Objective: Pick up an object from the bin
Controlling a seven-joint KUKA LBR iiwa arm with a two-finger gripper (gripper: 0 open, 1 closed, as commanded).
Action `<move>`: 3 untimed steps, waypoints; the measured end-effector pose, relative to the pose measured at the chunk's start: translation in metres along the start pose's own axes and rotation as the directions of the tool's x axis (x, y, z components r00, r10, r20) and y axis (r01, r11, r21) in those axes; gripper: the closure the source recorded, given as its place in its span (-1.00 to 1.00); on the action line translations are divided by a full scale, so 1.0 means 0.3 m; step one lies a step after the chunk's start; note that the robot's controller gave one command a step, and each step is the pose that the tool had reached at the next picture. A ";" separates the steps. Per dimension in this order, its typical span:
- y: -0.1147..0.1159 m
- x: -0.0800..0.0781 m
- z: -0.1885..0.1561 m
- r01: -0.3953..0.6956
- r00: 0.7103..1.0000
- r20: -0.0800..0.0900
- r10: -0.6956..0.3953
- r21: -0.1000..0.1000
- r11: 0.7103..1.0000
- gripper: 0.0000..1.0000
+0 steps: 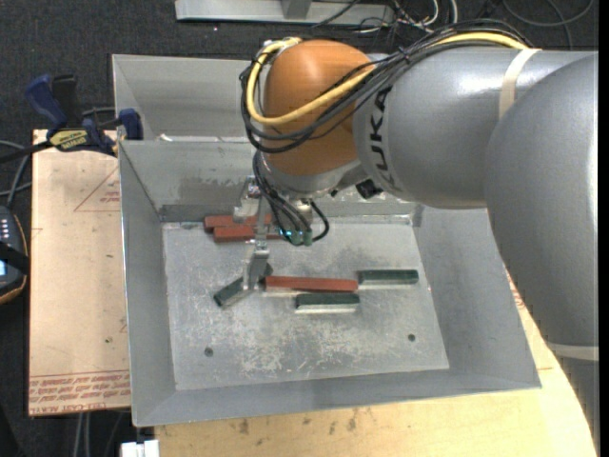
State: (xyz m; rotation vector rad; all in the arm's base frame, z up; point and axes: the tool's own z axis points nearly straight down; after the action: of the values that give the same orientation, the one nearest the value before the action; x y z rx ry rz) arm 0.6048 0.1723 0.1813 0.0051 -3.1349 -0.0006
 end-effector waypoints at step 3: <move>-0.153 0.141 0.357 0.093 0.996 0.012 -0.093 -0.003 0.996 -1.00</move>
Offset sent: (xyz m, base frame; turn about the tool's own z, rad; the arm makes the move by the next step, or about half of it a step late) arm -0.0449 -0.0480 -0.1109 -0.0944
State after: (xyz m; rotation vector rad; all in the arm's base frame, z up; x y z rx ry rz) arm 0.5621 0.1263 0.0744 0.1522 -3.1432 -0.0064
